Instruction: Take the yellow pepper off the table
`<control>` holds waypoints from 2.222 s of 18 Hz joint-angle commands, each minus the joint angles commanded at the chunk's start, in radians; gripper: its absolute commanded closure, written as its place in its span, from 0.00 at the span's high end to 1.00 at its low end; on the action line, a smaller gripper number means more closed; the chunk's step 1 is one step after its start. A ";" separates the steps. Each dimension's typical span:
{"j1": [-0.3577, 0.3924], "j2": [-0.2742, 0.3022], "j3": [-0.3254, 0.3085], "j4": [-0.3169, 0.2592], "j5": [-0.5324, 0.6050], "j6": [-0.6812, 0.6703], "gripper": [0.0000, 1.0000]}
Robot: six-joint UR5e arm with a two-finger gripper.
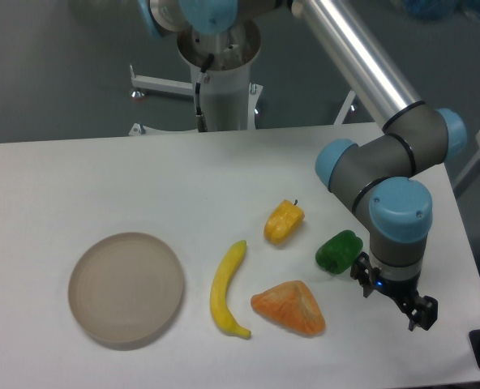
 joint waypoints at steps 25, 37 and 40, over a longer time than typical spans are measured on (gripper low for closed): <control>-0.012 0.385 -0.482 -0.252 0.003 -0.149 1.00; -0.035 0.422 -0.647 -0.123 -0.038 -0.290 1.00; -0.048 0.417 -0.664 -0.080 -0.032 -0.296 1.00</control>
